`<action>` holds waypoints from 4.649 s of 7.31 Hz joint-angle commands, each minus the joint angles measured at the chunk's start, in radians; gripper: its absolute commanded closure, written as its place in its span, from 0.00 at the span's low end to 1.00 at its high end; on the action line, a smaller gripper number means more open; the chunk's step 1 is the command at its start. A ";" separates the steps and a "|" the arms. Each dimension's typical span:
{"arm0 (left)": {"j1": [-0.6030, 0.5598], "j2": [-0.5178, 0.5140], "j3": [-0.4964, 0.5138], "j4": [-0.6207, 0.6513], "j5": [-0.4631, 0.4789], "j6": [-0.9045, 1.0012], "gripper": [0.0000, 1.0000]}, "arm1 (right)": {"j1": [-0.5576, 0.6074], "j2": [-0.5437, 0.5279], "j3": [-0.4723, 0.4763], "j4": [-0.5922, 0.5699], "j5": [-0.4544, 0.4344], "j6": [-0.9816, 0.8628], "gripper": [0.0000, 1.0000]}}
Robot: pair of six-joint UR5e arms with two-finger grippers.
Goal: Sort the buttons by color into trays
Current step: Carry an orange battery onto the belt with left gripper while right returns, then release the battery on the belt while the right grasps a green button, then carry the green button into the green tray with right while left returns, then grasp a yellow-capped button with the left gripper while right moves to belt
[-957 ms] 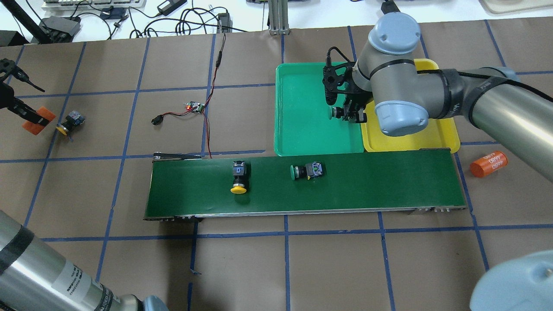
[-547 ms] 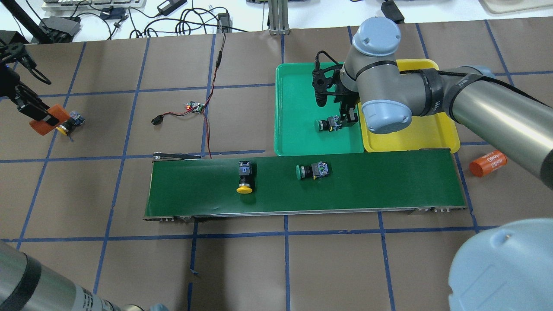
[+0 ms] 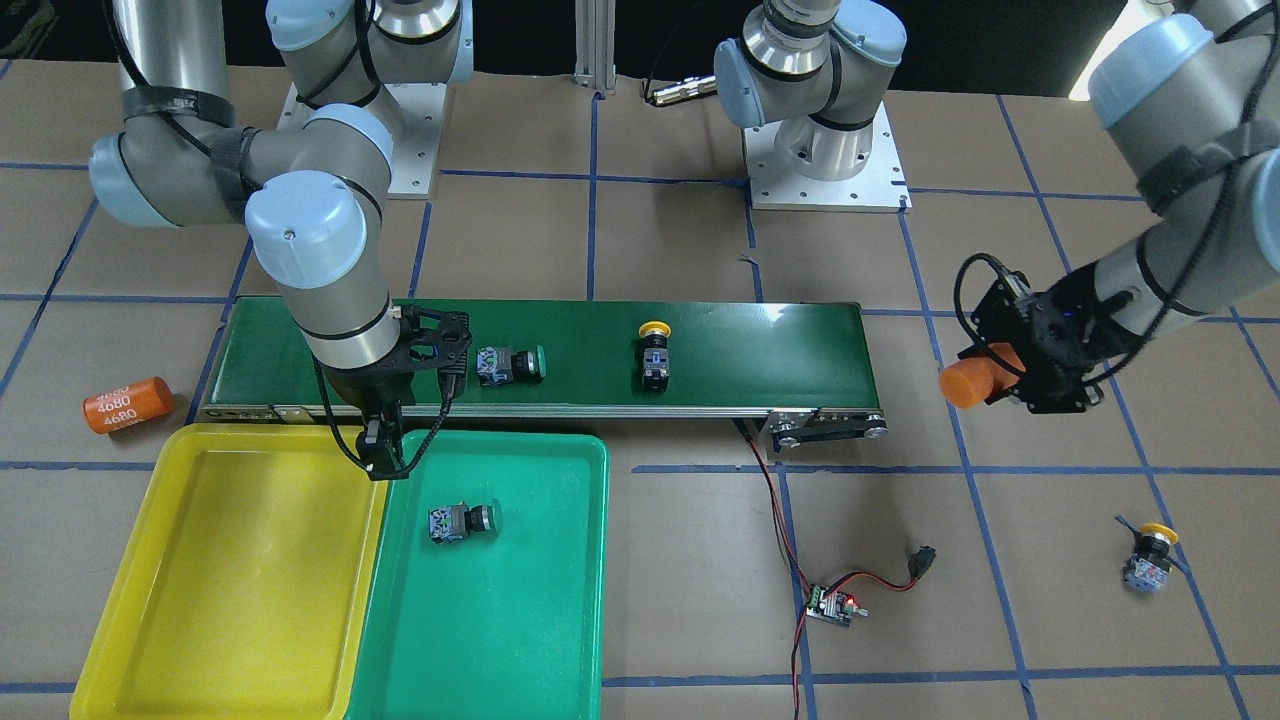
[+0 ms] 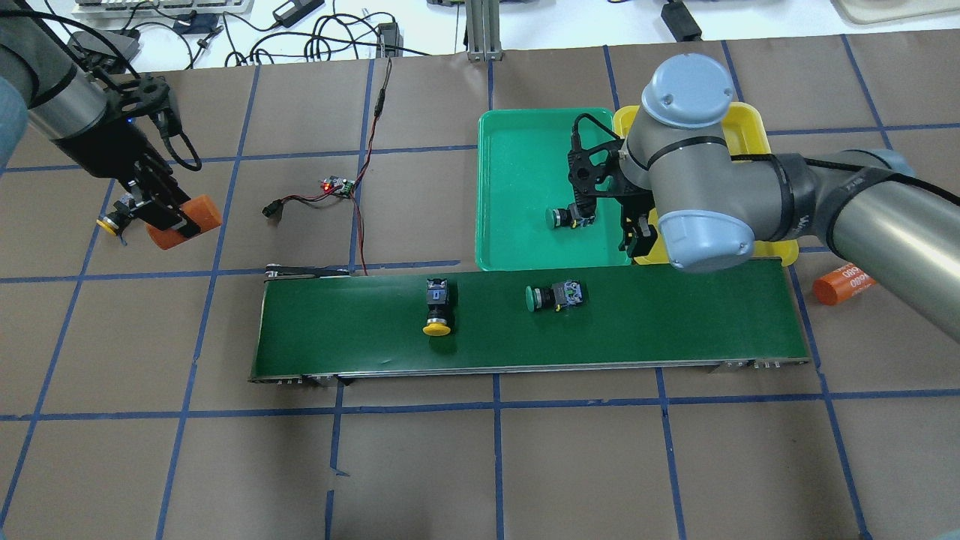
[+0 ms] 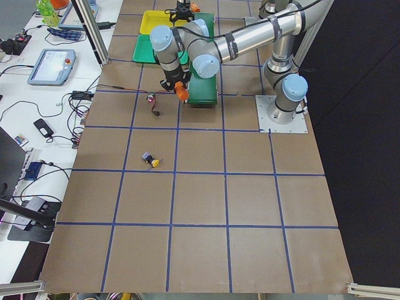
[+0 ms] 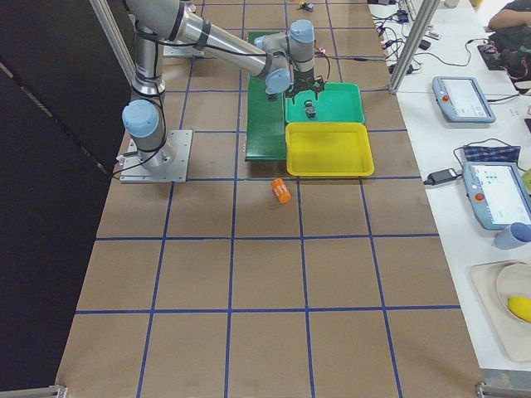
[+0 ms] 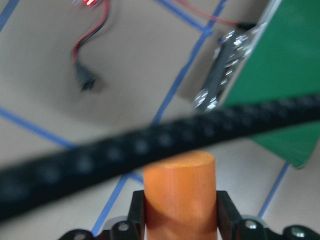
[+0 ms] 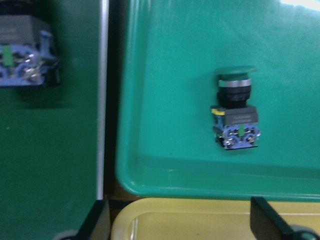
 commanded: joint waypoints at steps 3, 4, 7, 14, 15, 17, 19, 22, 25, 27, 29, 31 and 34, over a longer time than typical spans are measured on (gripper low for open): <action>-0.299 0.113 -0.336 0.366 0.124 0.003 0.95 | -0.061 -0.117 0.192 -0.008 -0.001 -0.025 0.00; -0.317 0.104 -0.396 0.467 0.120 0.002 0.95 | -0.063 -0.118 0.194 -0.005 0.001 -0.022 0.00; -0.336 0.160 -0.467 0.471 0.108 -0.009 0.94 | -0.049 -0.124 0.198 0.006 0.016 -0.010 0.00; -0.211 0.205 -0.409 0.478 0.048 -0.088 0.00 | 0.064 -0.113 0.189 -0.009 0.018 0.029 0.09; -0.061 0.191 -0.398 0.481 0.040 -0.090 0.00 | 0.063 -0.110 0.191 -0.011 0.018 0.019 0.32; 0.172 0.107 -0.273 0.432 0.055 -0.178 0.00 | 0.063 -0.106 0.178 -0.011 0.011 0.030 0.74; 0.257 -0.023 -0.131 0.317 0.019 -0.318 0.00 | 0.064 -0.086 0.059 0.012 0.004 0.032 0.74; 0.270 -0.307 0.153 0.315 0.031 -0.420 0.00 | 0.052 0.148 -0.201 0.069 -0.002 0.029 0.73; 0.319 -0.454 0.260 0.338 0.041 -0.481 0.00 | 0.047 0.209 -0.216 0.086 -0.001 0.013 0.08; 0.327 -0.523 0.277 0.379 0.042 -0.511 0.00 | 0.040 0.184 -0.220 0.120 0.001 0.022 0.02; 0.327 -0.576 0.298 0.413 0.040 -0.509 0.00 | 0.011 0.082 -0.213 0.216 0.004 0.109 0.01; 0.327 -0.585 0.298 0.415 0.029 -0.506 0.30 | -0.066 0.011 -0.173 0.326 0.013 0.139 0.00; 0.327 -0.573 0.300 0.413 0.028 -0.511 0.99 | -0.112 -0.086 -0.029 0.319 0.016 0.516 0.00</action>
